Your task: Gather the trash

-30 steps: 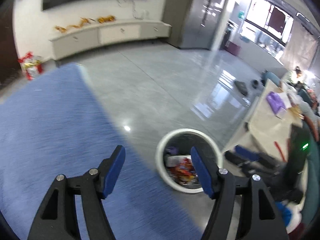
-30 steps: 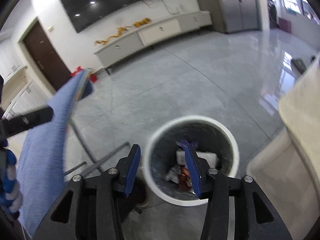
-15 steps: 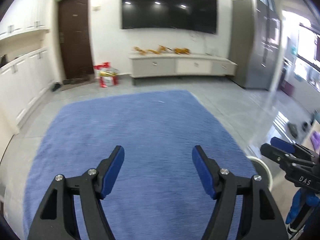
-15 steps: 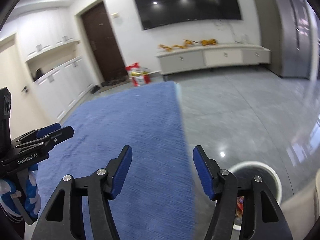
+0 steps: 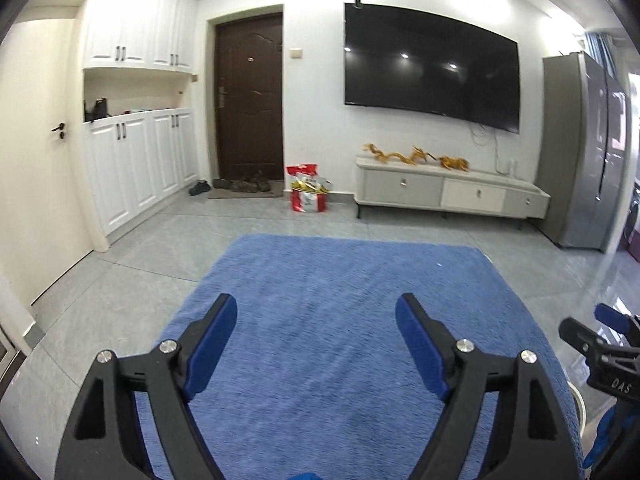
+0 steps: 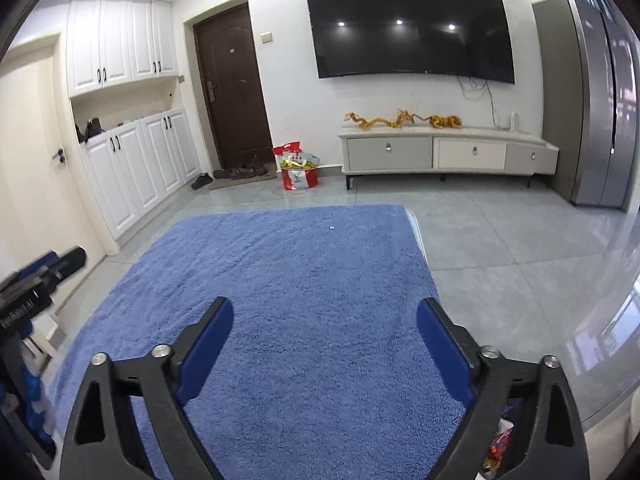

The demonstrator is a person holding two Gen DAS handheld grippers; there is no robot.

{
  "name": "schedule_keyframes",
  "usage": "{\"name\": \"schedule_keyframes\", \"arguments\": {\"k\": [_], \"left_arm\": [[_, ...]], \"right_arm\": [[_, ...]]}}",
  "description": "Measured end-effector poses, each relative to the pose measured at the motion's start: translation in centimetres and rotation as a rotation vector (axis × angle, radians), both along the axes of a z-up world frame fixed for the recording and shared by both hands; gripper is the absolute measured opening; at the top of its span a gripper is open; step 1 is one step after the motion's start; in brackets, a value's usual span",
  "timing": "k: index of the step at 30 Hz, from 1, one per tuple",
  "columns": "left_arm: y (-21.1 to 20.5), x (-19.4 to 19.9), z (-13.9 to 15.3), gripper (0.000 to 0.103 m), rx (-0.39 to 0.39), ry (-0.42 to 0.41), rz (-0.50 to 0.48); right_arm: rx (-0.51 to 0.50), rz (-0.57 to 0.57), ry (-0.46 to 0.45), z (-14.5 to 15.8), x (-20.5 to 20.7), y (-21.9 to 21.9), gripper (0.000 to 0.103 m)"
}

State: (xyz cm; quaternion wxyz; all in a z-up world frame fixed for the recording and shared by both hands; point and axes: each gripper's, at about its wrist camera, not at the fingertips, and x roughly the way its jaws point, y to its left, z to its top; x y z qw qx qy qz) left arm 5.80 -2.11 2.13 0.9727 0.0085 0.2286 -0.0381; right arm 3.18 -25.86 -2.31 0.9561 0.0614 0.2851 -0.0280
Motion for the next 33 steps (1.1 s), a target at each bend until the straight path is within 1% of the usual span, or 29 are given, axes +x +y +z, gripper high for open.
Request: {"name": "schedule_keyframes", "arguments": {"k": [4,5,9,12,19,23,33], "left_arm": [[1.5,-0.2,0.4,0.085,-0.01,-0.02,0.028],[1.8,-0.3,0.5,0.087,-0.012,-0.026,0.035],[1.9,-0.7,0.9,0.093,-0.012,-0.056,0.049],[2.0,-1.1,1.2,0.095,-0.02,-0.071,0.054],[2.5,-1.6,1.5,0.095,-0.034,-0.075,0.076],[2.5,-2.2,1.6,0.095,-0.029,-0.083,0.088],[2.0,-2.7,1.7,0.095,-0.02,-0.089,0.081]], "right_arm": [[-0.032,-0.031,-0.012,0.5,-0.3,0.5,0.101],[-0.038,-0.041,-0.014,0.6,-0.6,0.5,0.102],[-0.045,-0.079,-0.021,1.0,-1.2,0.1,0.102],[-0.057,-0.104,-0.026,1.5,-1.5,-0.5,0.102],[-0.082,-0.13,-0.041,2.3,-2.0,-0.6,0.103],[-0.089,-0.13,-0.049,2.5,-2.4,-0.4,0.103],[-0.075,-0.136,-0.057,2.6,-2.8,-0.9,0.103]]}}
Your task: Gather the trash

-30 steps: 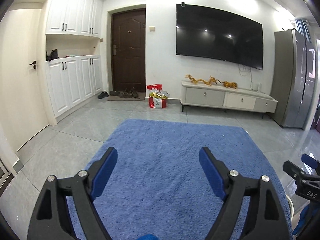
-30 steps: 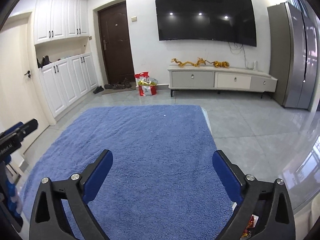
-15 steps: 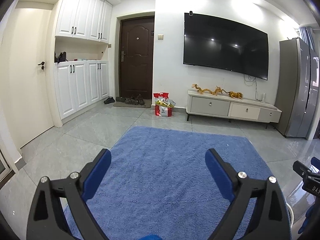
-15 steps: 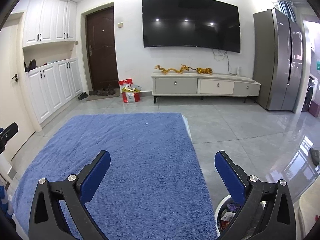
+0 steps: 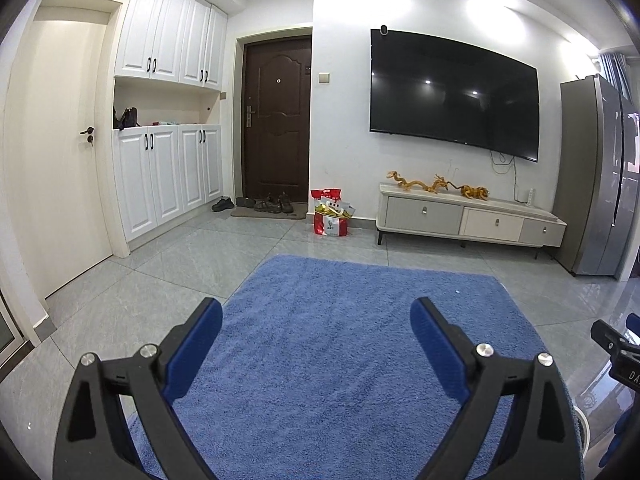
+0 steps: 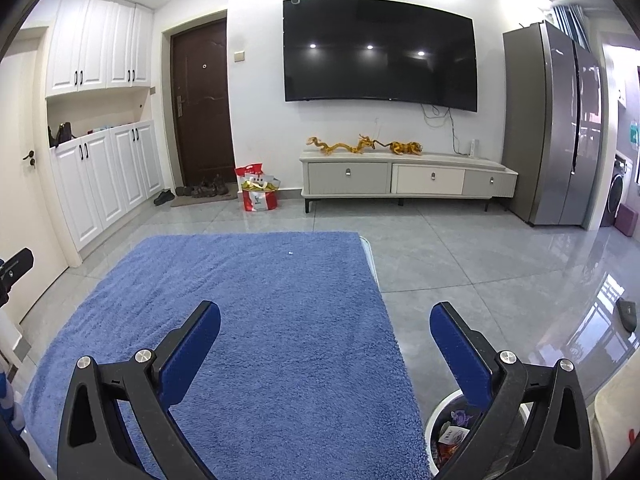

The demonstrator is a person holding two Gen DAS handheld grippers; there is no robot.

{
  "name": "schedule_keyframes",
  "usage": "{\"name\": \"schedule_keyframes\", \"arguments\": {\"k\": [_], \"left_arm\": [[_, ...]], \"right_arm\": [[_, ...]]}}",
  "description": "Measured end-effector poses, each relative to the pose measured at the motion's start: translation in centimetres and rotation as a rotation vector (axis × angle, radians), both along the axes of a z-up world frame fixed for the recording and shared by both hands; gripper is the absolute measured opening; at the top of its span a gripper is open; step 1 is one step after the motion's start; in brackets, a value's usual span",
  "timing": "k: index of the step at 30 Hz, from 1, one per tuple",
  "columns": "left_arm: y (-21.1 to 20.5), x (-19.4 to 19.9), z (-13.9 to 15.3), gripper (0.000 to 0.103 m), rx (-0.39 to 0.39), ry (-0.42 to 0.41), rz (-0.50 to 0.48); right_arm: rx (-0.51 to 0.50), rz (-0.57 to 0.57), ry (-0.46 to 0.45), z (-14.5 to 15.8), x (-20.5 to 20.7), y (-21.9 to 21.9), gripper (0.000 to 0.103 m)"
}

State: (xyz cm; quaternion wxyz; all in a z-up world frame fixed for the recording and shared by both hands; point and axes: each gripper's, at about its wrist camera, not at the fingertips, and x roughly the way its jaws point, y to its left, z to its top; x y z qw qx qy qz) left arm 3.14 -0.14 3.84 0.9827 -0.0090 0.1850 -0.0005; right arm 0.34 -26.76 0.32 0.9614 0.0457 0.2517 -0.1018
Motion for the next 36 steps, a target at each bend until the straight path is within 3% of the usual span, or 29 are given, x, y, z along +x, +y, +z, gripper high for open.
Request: {"name": "schedule_keyframes", "arguments": {"k": [16,36], "left_arm": [[-1.1,-0.4,-0.4,0.095,0.04,0.026,-0.015],[-0.6,0.1,-1.2,0.095,0.032,0.062,-0.022]], "right_arm": [[0.015,-0.031,-0.017,0.2,-0.6,-0.9,0.103],[-0.035,-0.036,-0.03,0.9,-0.7,0.1,0.103]]}}
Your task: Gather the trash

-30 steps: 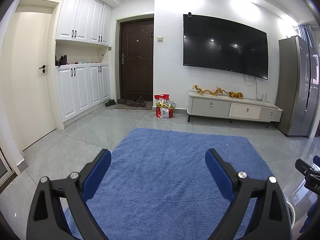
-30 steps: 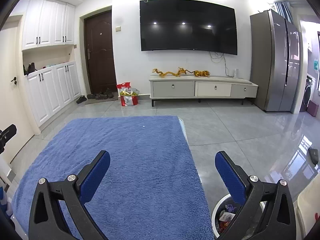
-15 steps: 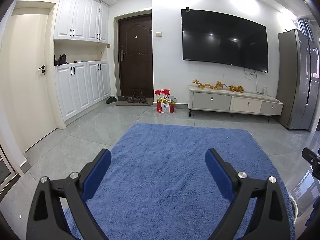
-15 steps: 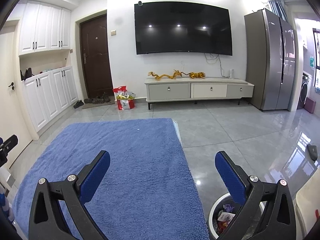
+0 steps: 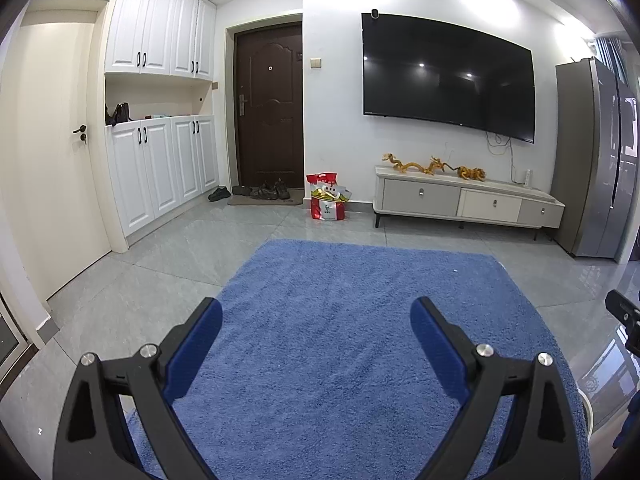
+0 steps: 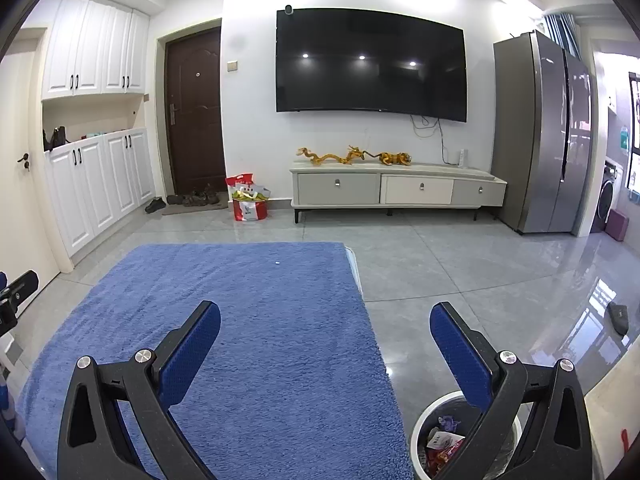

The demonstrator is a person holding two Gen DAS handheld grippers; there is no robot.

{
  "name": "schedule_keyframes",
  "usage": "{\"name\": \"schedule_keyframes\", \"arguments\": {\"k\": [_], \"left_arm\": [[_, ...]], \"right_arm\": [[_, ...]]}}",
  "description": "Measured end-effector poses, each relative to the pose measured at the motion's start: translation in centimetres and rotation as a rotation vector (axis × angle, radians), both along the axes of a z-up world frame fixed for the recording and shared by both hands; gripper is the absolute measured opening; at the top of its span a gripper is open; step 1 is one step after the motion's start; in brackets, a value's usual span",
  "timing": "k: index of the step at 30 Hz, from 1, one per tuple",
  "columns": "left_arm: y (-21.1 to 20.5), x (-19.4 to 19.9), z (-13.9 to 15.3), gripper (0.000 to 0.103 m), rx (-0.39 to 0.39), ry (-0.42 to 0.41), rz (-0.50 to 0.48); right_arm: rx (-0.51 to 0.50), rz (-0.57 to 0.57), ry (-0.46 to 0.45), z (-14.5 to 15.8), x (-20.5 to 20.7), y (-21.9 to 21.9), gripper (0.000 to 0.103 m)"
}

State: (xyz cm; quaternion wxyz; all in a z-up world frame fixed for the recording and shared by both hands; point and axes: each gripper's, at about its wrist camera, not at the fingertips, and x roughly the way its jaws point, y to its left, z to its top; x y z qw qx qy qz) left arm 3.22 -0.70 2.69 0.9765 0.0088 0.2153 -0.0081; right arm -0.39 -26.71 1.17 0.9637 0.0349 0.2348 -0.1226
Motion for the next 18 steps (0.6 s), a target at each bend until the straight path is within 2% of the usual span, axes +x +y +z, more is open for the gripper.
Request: {"name": "schedule_keyframes", "arguments": {"k": [18], "left_arm": [[0.4,0.9,-0.4,0.095,0.031,0.025,0.024]], "right_arm": [[0.011,-0.006,0.018,-0.6,1.1,-0.7,0.103]]}}
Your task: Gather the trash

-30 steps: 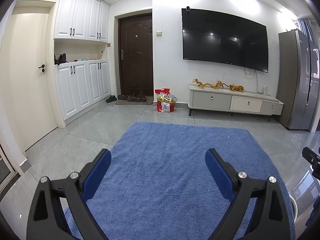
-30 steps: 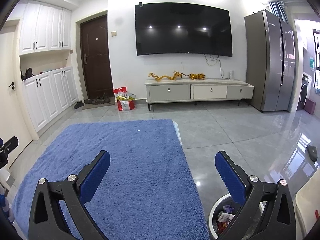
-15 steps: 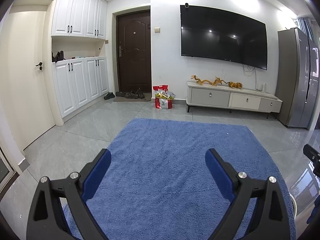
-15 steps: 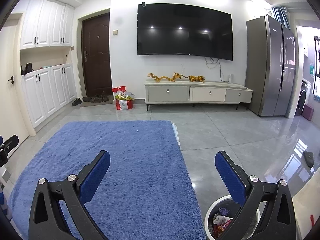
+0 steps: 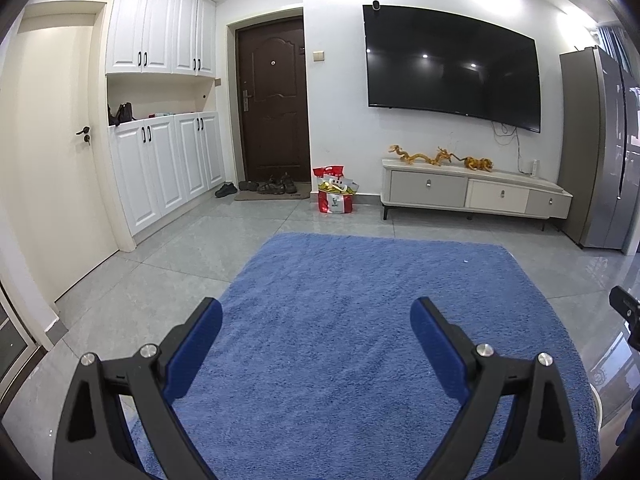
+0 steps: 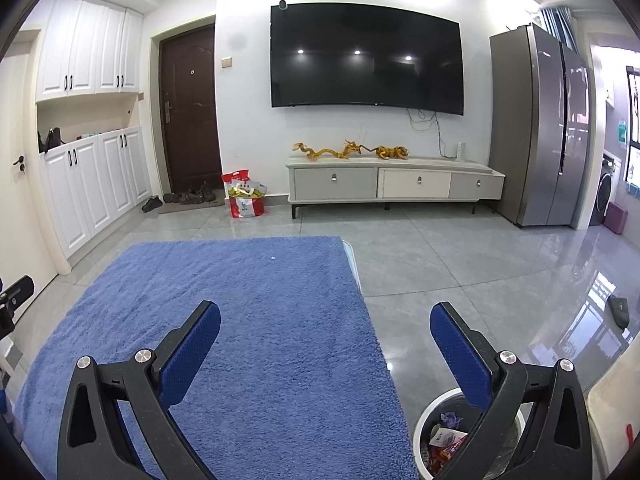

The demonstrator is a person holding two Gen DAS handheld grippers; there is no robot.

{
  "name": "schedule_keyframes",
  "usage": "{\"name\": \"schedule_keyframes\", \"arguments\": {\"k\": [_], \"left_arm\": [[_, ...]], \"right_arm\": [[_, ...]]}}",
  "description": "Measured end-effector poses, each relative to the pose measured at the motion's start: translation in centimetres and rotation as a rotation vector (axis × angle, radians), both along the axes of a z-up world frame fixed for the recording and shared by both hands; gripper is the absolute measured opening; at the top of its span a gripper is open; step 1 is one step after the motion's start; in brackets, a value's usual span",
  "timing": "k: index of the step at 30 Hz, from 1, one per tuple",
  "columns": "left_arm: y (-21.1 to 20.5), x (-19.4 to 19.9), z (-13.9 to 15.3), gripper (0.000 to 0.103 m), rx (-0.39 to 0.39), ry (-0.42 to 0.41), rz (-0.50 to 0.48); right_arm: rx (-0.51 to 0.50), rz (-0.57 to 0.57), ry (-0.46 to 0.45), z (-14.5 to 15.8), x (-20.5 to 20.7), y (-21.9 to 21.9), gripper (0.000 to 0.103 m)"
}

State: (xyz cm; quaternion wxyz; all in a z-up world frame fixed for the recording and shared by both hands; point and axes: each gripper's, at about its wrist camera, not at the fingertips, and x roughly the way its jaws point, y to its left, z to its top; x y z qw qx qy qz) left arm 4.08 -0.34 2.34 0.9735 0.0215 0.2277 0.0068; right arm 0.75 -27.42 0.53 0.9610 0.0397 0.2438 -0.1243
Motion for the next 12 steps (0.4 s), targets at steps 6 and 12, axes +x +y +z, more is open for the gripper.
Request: {"name": "schedule_keyframes", "arguments": {"k": [6,12], "left_arm": [[0.0,0.6,-0.2,0.095,-0.005,0.017,0.002],[-0.2,1.2,-0.4,0.095,-0.009,0.032,-0.007]], "right_arm": [[-0.014,0.01,0.016,-0.5,0.2,0.4,0.103],[-0.013,0.002,0.024,-0.7,0.6,0.1,0.103]]}}
